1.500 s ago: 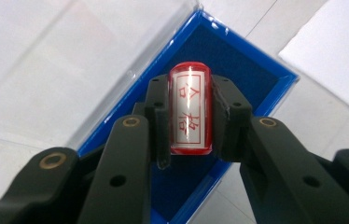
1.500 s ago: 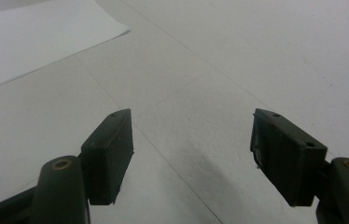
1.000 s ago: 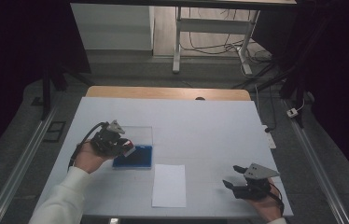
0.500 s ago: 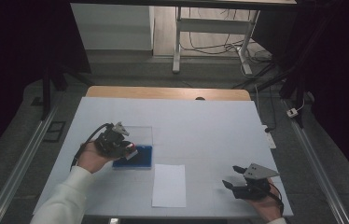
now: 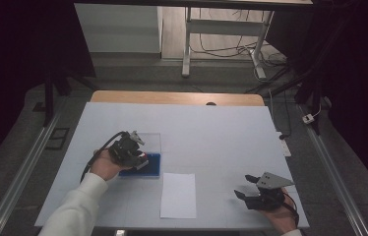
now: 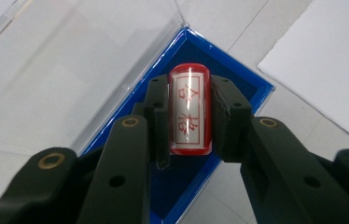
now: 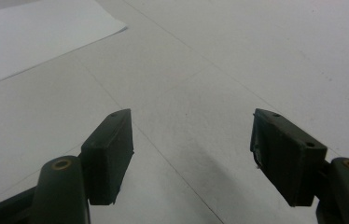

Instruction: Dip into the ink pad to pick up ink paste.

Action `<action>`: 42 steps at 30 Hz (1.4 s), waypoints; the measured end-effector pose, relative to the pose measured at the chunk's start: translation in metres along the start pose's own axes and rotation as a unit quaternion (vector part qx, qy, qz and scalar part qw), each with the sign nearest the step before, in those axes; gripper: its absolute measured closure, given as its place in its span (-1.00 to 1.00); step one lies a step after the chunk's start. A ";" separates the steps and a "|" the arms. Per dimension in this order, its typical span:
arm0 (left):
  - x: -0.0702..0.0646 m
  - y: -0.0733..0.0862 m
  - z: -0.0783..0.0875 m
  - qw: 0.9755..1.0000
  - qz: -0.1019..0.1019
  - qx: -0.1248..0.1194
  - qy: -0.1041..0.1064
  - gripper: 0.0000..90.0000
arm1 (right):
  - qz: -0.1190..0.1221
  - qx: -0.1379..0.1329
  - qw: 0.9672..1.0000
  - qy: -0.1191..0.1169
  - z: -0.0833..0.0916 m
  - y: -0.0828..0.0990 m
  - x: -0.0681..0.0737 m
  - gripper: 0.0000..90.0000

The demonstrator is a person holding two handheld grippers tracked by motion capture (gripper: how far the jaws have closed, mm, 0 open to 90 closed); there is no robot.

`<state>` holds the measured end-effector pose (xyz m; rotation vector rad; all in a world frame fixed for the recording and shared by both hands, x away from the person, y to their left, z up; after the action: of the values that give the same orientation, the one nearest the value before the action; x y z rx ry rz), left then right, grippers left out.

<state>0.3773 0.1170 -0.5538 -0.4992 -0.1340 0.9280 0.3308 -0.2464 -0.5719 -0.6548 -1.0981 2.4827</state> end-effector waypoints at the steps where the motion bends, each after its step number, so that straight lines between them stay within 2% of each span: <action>1: 0.001 0.000 -0.001 1.000 0.001 0.001 0.000 0.56 | 0.000 -0.001 1.000 -0.002 0.000 0.000 0.000 -0.35; 18: 0.004 0.004 -0.007 1.000 0.001 0.016 -0.004 0.56 | 0.002 0.002 1.000 -0.005 -0.001 0.001 0.001 -0.35; 26: 0.006 0.006 -0.007 1.000 0.010 0.015 0.002 0.56 | 0.001 0.002 1.000 -0.006 -0.001 0.001 0.001 -0.35; 34: 0.004 0.006 -0.008 0.999 0.001 0.035 -0.006 0.56 | 0.002 0.001 1.000 -0.006 -0.001 0.000 0.001 -0.35; 42: 0.004 0.006 -0.011 0.999 0.002 0.046 -0.010 0.57 | 0.002 0.002 1.000 -0.007 -0.001 0.000 0.002 -0.35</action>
<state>0.3788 0.1196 -0.5669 -0.4045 -0.1072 0.9379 0.3301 -0.2448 -0.5731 -0.6407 -1.0987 2.4949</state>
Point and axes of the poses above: each handheld gripper's, and its own axes: z roughly backward along the jaws, y roughly out of its underside, x roughly to its left, the point moved 10 cm from there along -z, roughly forward along the jaws, and after that the axes turned 13 degrees about z, right-handed, at the moved point
